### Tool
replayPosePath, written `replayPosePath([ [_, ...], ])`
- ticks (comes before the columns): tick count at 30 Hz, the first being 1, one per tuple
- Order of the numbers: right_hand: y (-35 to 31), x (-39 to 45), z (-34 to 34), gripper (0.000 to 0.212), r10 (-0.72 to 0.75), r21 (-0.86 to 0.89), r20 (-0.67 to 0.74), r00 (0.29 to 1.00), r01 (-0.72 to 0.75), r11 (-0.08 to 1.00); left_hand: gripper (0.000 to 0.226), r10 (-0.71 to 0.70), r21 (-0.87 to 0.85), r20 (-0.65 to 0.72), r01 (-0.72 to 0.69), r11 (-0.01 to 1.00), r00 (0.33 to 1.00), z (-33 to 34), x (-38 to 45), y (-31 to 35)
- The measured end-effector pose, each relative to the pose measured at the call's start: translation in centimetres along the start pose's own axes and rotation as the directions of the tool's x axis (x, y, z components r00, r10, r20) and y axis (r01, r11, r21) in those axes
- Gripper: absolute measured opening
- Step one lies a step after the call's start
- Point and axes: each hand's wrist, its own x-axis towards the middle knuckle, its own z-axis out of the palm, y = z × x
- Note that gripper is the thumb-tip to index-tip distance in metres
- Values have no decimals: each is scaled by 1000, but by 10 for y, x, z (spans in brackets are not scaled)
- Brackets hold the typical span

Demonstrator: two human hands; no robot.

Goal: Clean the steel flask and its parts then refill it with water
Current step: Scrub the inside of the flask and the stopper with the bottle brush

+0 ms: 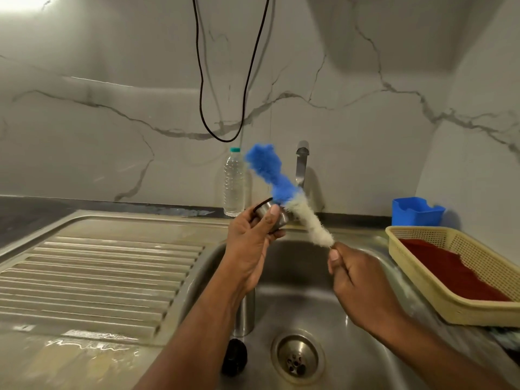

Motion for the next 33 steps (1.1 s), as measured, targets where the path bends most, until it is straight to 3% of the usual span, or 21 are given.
replayPosePath([
  [2,2,0,0,34,84,21,23,996,-85,996,59,-8,15,13,8,1000,1000,1,-2,-2],
  [5,2,0,-1,34,86,12,-1,996,-86,996,67,-14,-3,38,14,1000,999,4,-3,-1],
  [9,2,0,1,35,154,10,63,986,-154,988,59,-29,-25,25,29,999,999,6,-4,1],
  [14,-3,-2,2,31,26,5,-7,1000,-26,1000,46,-43,-103,-8,42,994,999,7,-3,1],
  [18,2,0,3,36,113,-5,32,993,-113,994,46,-78,-103,0,78,992,997,8,-4,-2],
  [22,1,0,1,31,25,2,-22,999,-25,1000,60,-77,-83,24,79,993,997,7,-4,-3],
  [24,3,1,2,33,73,14,11,997,-73,997,62,-93,-60,11,93,994,996,5,-5,-4],
  [29,4,0,1,29,4,-49,-9,1000,-4,999,52,-100,-74,12,100,992,995,6,-5,-3],
  [33,4,1,1,35,139,4,38,990,-139,990,56,-125,-55,27,126,990,992,5,-7,-1],
])
